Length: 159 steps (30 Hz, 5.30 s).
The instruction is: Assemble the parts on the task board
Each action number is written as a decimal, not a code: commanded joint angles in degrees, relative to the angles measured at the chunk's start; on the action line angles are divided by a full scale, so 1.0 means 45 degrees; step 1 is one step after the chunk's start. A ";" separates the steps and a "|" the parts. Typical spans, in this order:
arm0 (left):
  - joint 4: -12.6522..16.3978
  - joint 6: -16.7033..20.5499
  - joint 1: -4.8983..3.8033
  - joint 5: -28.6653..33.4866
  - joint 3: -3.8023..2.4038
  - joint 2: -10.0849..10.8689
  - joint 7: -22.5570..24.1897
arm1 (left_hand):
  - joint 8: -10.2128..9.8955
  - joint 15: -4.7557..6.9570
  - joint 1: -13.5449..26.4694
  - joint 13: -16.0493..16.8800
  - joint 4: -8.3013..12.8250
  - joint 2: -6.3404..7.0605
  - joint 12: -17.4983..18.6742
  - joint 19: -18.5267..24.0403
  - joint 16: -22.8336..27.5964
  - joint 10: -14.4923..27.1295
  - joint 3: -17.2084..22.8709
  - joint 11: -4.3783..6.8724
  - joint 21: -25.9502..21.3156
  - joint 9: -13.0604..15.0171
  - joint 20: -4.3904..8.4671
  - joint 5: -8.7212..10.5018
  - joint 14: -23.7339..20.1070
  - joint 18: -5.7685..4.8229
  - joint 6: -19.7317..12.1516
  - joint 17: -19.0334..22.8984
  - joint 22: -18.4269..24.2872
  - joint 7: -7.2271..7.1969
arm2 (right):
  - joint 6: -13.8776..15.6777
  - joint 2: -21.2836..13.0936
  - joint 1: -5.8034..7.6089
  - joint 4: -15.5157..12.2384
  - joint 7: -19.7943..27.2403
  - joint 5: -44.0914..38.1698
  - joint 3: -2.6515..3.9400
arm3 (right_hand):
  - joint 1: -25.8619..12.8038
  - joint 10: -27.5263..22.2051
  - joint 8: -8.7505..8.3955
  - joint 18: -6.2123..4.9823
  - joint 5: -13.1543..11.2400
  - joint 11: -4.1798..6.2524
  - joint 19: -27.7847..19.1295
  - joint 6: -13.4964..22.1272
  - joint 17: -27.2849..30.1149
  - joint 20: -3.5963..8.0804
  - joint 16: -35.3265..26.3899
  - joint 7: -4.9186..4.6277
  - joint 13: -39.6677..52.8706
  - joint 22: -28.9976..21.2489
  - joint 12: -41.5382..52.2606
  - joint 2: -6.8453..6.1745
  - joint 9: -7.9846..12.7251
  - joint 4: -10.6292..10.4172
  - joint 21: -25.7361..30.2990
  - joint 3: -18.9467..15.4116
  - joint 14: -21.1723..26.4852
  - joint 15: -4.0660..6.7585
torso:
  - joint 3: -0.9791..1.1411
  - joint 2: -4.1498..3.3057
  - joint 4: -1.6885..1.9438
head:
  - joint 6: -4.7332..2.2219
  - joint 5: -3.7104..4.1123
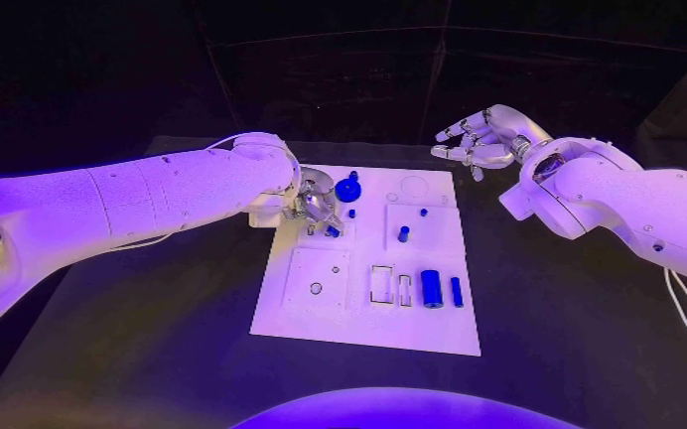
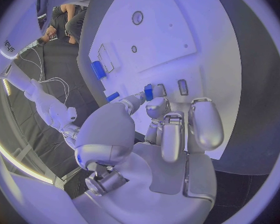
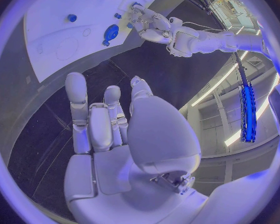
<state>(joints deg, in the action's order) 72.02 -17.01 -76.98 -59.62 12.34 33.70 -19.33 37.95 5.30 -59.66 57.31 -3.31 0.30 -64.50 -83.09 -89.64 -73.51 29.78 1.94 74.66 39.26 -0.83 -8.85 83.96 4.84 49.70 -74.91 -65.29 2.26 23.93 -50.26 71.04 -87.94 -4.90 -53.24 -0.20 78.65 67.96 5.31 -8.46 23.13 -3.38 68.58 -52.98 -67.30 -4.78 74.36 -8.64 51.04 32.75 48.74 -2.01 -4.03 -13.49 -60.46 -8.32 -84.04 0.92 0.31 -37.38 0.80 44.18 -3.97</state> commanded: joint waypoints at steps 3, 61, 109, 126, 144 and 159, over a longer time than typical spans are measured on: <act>0.0510 0.1190 -0.0018 0.0391 -0.0003 0.0437 0.0027 | 0.0114 0.0037 0.0232 0.0054 0.2233 0.0083 -0.0126 -0.0026 -0.0080 -0.0135 0.2520 -0.0003 -0.0014 0.0103 0.0021 -0.0047 0.1341 -0.0040 0.0040 -0.3354 -0.0026 0.0008 | -0.0117 0.0010 0.0024 0.0019 0.0070 0.0000 0.0010 | -0.0038 -0.0076 0.0055 -0.0264 0.0089 0.0002 -0.0078 0.0081 -0.0016 0.0006 -0.0069 0.0018 -0.0010 -0.0022 -0.0006 0.0144 0.0011 -0.0032 0.0096 -0.0079 -0.0252 0.0065 | 0.0015 0.0004 -0.0004 | -0.0007 -0.0041; 0.1535 0.3275 0.0879 -0.0784 0.0042 0.1355 0.0044 | 0.0207 0.0089 0.0318 0.0102 0.2405 0.0266 -0.0199 -0.0118 -0.0080 -0.0277 0.3158 0.0045 0.0078 0.0247 0.0071 -0.0082 0.1341 -0.0066 0.0098 -0.3354 -0.0190 -0.0028 | -0.0201 -0.0003 0.0024 0.0161 0.0064 0.0026 0.0007 | -0.0117 -0.0071 0.0070 -0.0264 0.0121 -0.0003 -0.0065 0.0085 -0.0021 0.0006 -0.0080 0.0015 -0.0046 -0.0047 -0.0012 0.0152 0.0008 -0.0086 0.0127 -0.0140 -0.0261 0.0063 | 0.0064 -0.0004 0.0081 | 0.0217 -0.0119; 0.1017 0.2858 0.0869 -0.0768 0.0042 0.0942 0.0083 | 0.0321 0.0283 0.2346 0.1271 0.0658 0.0518 -0.1264 -0.0415 -0.0080 -0.1072 0.0979 0.0311 0.0563 0.0347 0.0243 -0.1149 0.1341 -0.0221 0.0984 -0.3354 -0.1066 -0.0390 | -0.0321 0.0055 0.0023 0.0150 0.0011 -0.0120 0.0006 | -0.0134 -0.0075 0.0088 -0.0271 0.0151 0.0001 -0.0064 0.0085 -0.0012 0.0007 -0.0100 0.0017 -0.0087 -0.0111 -0.0024 0.0183 0.0005 -0.0110 0.0176 -0.0168 -0.0266 0.0065 | 0.0069 0.0001 0.0075 | 0.0387 -0.0018; 0.0900 0.2716 0.0866 -0.0748 0.0042 0.0874 0.0089 | 0.0263 0.0289 0.2847 0.1411 0.0307 0.0513 -0.1378 -0.0471 -0.0080 -0.1187 0.0567 0.0322 0.0696 0.0301 0.0253 -0.1101 0.1341 -0.0258 0.1202 -0.3354 -0.1277 -0.0403 | -0.0304 0.0090 0.0021 0.0189 0.0040 -0.0113 0.0006 | -0.0140 -0.0101 0.0093 -0.0281 0.0169 -0.0001 -0.0082 0.0089 0.0012 0.0007 -0.0124 0.0017 -0.0136 -0.0180 -0.0065 0.0189 0.0005 -0.0118 0.0220 -0.0183 -0.0263 0.0066 | 0.0068 0.0009 0.0088 | 0.0409 0.0015; 0.0815 0.2741 0.0863 -0.0655 0.0038 0.0808 0.0100 | 0.0137 0.0318 0.3429 0.1629 -0.0494 0.0249 -0.1519 -0.0492 -0.0080 -0.1325 -0.1089 0.0361 0.0772 0.0258 0.0277 -0.0379 0.1341 -0.0276 0.1464 -0.3354 -0.1439 -0.0458 | -0.0294 0.0124 0.0020 0.0231 0.0061 -0.0098 0.0006 | -0.0223 -0.0190 0.0096 -0.0299 0.0171 -0.0013 -0.0125 0.0120 0.0066 0.0003 -0.0182 0.0004 -0.0273 -0.0323 -0.0187 0.0192 0.0009 -0.0179 0.0320 -0.0251 -0.0249 0.0057 | 0.0071 0.0011 0.0094 | 0.0423 0.0032; 0.1013 0.2751 0.0742 -0.0582 0.0015 0.1167 0.0102 | 0.0044 0.0341 0.3700 0.1650 -0.1344 0.0390 -0.1478 -0.0463 -0.0080 -0.1324 -0.3159 0.0382 0.0706 0.0292 0.0305 0.0998 0.1341 -0.0260 0.1536 -0.3354 -0.1421 -0.0480 | -0.0309 0.0120 0.0019 0.0279 0.0077 -0.0068 0.0006 | -0.0291 -0.0234 0.0102 -0.0307 0.0169 -0.0024 -0.0152 0.0139 0.0104 -0.0003 -0.0226 -0.0004 -0.0337 -0.0407 -0.0236 0.0194 0.0010 -0.0231 0.0386 -0.0307 -0.0235 0.0048 | 0.0050 0.0010 0.0100 | 0.0381 0.0085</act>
<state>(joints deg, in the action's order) 76.20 -4.13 -73.38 -62.57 12.46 38.73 -18.87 38.39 6.56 -42.88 64.76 -9.28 2.03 -71.06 -84.01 -89.64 -79.14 15.88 3.68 77.89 40.48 0.10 -4.63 83.96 3.96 56.20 -74.94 -71.85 -0.01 22.70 -49.73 71.03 -86.69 -4.97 -53.53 -0.21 77.89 67.33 5.54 -9.36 23.51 -3.59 68.17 -52.58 -66.92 -4.78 73.68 -8.66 49.58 30.96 47.85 -1.25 -4.03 -14.53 -59.00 -9.37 -84.04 0.92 0.57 -37.31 1.23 45.95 -3.63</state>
